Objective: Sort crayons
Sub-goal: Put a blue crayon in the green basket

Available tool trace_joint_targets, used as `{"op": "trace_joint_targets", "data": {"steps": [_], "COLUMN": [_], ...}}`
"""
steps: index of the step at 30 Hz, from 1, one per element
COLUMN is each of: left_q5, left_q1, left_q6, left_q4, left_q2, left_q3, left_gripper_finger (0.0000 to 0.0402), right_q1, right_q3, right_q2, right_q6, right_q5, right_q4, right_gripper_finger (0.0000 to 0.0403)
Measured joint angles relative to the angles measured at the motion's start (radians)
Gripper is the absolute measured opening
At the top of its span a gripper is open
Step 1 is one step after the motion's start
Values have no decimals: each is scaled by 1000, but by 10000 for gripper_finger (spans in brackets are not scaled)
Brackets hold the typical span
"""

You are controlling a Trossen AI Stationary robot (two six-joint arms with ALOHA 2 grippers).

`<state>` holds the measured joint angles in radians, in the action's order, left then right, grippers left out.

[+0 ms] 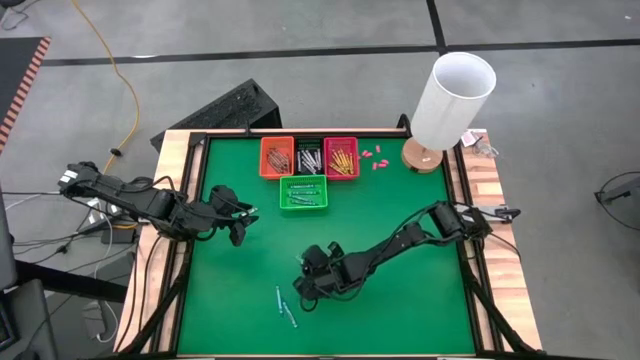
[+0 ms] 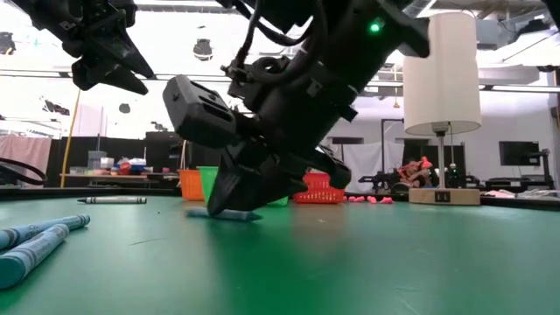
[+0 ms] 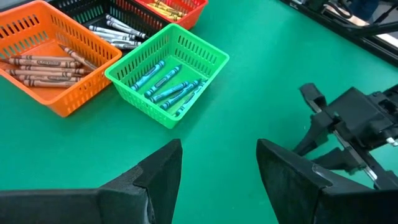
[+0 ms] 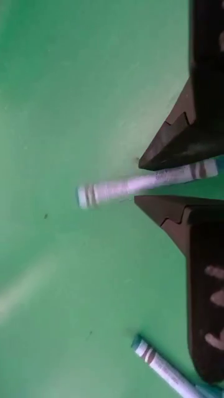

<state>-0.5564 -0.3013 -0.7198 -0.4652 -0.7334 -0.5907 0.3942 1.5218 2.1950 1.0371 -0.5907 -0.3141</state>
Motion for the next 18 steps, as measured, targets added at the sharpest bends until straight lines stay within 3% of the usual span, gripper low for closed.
{"op": "trace_joint_targets", "data": {"steps": [7, 13, 18], "left_q5": [0, -8, -8], "left_q1": [0, 0, 0], "left_q6": [4, 4, 5], "left_q4": [0, 0, -1], "left_q2": [0, 0, 0], "left_q3": [0, 0, 0], "left_gripper_finger": [197, 197, 197], "right_q1": [34, 76, 128], "right_q3": [1, -5, -4], "right_q2": [-2, -3, -23], "right_q6": [87, -53, -212], "right_q5": [-73, -198, -394], "right_q4": [-143, -141, -120], "right_gripper_finger": [102, 102, 102]}}
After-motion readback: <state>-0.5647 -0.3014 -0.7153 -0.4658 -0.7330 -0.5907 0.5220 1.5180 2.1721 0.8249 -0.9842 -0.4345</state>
